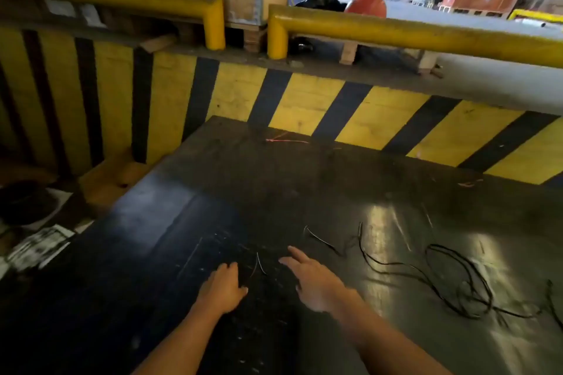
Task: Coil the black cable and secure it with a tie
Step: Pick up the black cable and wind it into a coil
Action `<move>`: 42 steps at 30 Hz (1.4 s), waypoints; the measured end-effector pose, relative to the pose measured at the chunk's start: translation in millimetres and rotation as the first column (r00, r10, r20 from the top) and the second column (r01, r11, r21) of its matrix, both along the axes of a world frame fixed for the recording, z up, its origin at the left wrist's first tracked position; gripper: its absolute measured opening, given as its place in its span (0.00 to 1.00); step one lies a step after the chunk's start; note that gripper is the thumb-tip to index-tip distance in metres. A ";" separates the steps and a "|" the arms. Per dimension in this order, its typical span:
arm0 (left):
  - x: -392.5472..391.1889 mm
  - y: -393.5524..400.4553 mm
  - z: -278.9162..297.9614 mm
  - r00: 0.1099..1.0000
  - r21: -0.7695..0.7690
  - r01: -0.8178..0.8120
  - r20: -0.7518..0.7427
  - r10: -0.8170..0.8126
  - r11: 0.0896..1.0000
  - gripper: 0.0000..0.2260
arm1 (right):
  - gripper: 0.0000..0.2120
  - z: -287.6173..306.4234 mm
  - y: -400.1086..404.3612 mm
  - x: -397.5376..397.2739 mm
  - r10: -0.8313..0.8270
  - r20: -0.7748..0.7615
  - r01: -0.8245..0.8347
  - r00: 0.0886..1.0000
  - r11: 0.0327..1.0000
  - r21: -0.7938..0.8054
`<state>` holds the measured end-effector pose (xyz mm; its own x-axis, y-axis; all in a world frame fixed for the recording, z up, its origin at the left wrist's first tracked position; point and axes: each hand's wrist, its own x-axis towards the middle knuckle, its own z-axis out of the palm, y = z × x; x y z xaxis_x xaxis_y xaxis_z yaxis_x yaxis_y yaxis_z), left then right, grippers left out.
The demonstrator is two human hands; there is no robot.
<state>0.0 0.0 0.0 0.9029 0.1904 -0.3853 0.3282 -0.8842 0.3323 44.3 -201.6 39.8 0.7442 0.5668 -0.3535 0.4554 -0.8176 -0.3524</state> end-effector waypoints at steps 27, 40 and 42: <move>-3.1 -91.2 210.8 0.999 -0.991 0.037 0.037 -0.005 0.125 0.05 | 0.13 109.4 -138.4 -35.4 -0.350 0.224 0.352 0.909 0.935 0.033; -22.4 -180.9 355.3 0.805 -0.844 0.519 0.429 0.411 -0.136 0.15 | 0.18 193.9 -213.0 -72.6 -0.381 0.177 0.318 0.907 0.898 0.305; -14.0 -180.1 359.0 0.693 -0.813 0.514 0.581 0.427 0.273 0.14 | 0.17 219.1 -221.9 -81.7 -0.359 0.143 0.270 0.922 0.863 0.427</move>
<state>-14.0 -180.1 359.0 0.9184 0.1053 0.3813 -0.3948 0.1853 0.8999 -37.4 -423.5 258.9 0.9372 0.3472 0.0328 0.2966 -0.7441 -0.5987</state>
